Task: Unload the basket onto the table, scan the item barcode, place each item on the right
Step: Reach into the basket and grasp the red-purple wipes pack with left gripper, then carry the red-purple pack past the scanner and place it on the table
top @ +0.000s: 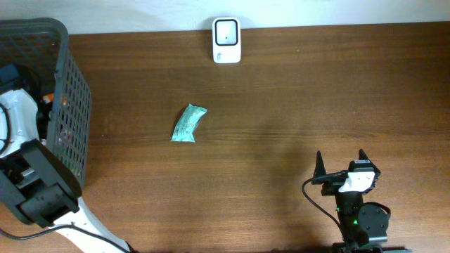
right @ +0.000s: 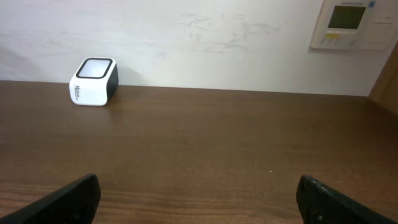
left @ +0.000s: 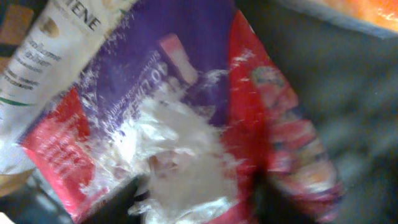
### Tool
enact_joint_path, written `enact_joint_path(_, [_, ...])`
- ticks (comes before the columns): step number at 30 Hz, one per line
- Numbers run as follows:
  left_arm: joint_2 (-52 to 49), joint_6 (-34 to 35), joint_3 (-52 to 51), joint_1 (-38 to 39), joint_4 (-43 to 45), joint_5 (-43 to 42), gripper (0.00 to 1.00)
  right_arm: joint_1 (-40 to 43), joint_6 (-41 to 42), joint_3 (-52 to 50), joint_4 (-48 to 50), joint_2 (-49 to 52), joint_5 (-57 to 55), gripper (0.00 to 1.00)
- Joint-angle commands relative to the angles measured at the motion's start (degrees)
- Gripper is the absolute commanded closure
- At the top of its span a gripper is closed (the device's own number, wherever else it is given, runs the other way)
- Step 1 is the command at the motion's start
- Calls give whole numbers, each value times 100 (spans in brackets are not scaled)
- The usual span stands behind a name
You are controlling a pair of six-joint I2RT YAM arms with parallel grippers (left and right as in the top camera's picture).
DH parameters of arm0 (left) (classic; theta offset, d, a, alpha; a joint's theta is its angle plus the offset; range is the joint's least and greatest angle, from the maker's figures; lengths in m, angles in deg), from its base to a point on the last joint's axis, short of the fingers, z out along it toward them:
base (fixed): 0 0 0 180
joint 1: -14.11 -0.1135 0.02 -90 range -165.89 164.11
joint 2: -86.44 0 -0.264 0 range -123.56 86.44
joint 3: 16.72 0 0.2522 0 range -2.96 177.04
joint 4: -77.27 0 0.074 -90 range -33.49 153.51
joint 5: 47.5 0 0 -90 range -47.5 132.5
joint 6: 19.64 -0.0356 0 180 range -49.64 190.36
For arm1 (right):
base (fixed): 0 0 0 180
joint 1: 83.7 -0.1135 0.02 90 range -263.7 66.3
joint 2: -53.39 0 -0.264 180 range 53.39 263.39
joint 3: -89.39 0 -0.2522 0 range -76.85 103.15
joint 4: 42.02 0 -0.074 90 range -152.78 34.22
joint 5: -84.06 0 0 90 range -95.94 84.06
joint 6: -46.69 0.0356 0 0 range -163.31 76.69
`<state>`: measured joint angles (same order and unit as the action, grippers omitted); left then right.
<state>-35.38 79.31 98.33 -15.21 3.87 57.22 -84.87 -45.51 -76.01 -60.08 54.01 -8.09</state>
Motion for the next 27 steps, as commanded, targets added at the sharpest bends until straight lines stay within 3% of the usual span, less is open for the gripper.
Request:
enact_joint_path(1, [-9,236,-190,-46,-46,68,99,-31,-39,-52,-15,-42,-68,1])
enact_joint_path(3, [-7,236,-81,-46,-90,63,100,-31,-39,-52,-13,-42,-68,1])
enact_joint_path(6, [188,238,1152,-37,-573,-109,100,-31,-39,-52,-15,-42,-68,1])
enact_joint_path(10, [728,238,2872,-35,-614,-1224,100,-31,-39,-52,-15,-42,-68,1])
enact_joint_path(15, [1281,369,3930,-33,-525,-1906,100,-31,-39,-52,-13,-42,-68,1])
enact_joint_path(17, [1545,435,3967,-31,-280,-2428,100,-31,-39,-52,-13,-42,-68,1])
enact_joint_path(20, [1993,645,3967,59,264,-4461,100,-31,-39,-52,-13,-42,-68,1])
enact_joint_path(22, [2090,643,3965,494,153,-5136,100,-31,-39,-52,-15,-42,-68,1])
enact_joint_path(25, [2046,105,3783,1652,-356,-5130,100,-31,-39,-52,-13,-44,-68,1])
enact_joint_path(27, [1985,39,3436,2492,-420,-4686,100,-31,-39,-52,-13,-42,-68,1])
